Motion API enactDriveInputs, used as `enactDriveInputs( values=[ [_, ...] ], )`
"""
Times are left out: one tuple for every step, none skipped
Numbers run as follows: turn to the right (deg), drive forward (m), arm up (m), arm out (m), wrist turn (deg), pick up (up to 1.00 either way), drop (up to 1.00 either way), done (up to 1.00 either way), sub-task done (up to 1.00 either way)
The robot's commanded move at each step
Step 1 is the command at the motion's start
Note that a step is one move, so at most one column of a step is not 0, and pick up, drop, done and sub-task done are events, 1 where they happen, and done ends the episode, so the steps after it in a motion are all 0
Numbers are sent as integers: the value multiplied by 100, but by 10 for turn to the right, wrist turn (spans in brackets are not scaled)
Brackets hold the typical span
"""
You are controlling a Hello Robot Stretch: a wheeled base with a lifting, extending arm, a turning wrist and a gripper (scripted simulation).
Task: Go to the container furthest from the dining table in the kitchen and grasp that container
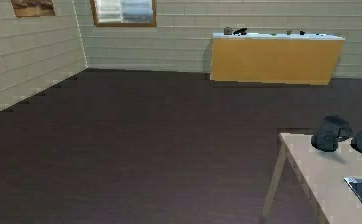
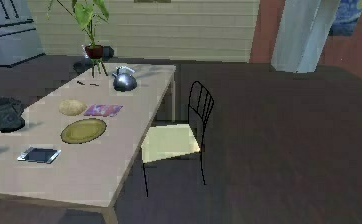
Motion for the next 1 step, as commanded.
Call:
enactDriveInputs(
  values=[
    [0, 40, 0, 0, 0, 0, 0, 0, 0]
  ],
)
